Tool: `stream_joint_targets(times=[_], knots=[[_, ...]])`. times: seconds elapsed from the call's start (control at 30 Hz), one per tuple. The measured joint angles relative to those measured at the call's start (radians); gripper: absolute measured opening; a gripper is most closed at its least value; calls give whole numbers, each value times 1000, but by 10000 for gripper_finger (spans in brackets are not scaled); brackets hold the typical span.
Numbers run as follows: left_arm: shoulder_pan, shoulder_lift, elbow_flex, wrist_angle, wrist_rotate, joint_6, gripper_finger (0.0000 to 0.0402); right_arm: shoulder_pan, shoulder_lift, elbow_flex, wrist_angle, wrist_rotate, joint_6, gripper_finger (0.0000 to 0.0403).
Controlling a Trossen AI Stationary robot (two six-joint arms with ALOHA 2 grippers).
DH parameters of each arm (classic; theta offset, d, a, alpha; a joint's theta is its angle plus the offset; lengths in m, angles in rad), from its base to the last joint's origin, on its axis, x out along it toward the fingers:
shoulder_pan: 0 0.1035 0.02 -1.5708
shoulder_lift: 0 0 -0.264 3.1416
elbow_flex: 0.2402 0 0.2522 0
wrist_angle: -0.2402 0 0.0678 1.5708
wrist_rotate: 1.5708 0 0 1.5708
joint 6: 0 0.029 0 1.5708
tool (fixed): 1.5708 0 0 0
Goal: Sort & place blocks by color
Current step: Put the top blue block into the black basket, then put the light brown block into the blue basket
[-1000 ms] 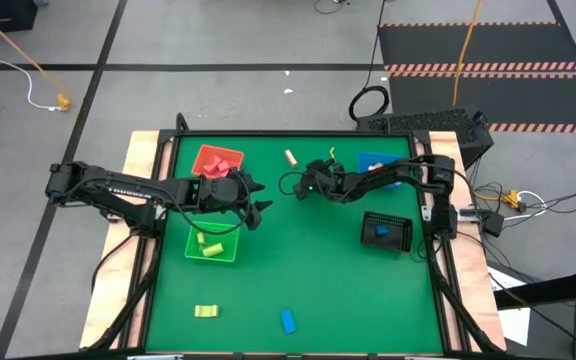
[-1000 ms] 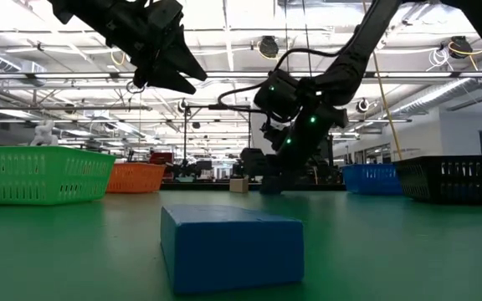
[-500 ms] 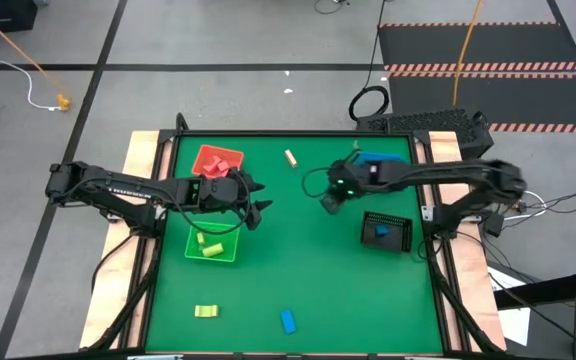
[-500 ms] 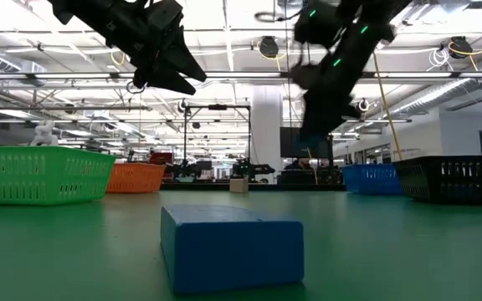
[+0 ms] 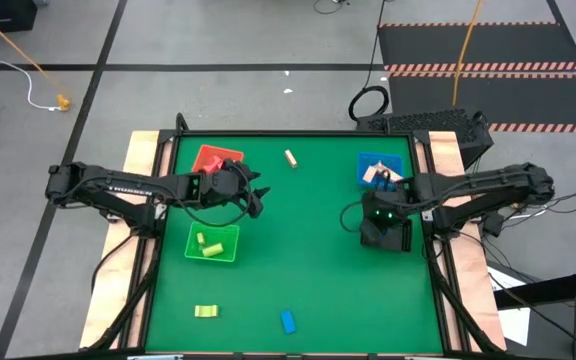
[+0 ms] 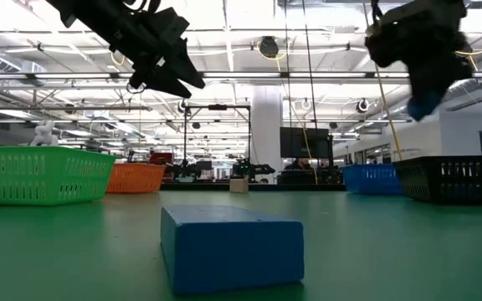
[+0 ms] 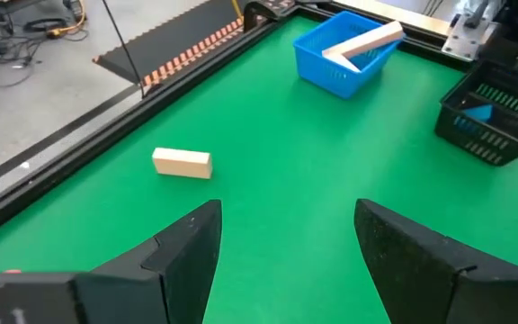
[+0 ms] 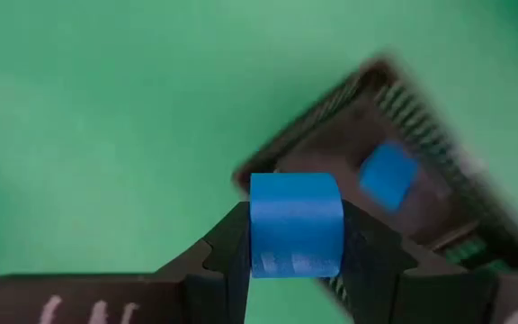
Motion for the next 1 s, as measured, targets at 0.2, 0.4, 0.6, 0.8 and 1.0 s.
stream_joint_targets(times=[0.2, 0.4, 0.6, 0.8, 1.0], knots=[[18, 0, 0, 2, 0, 64, 255, 51, 0, -86, -21, -53, 91, 113], [21, 0, 0, 3, 0, 74, 255, 61, -1, -143, -23, -53, 99, 136], [20, 0, 0, 0, 1, 70, 255, 60, -1, -146, -25, -80, 76, 239], [20, 0, 0, -1, 1, 70, 255, 60, -1, -146, -22, -128, 66, 292], [20, 0, 0, -1, 2, 69, 255, 59, -1, -146, 141, -179, 69, 294]])
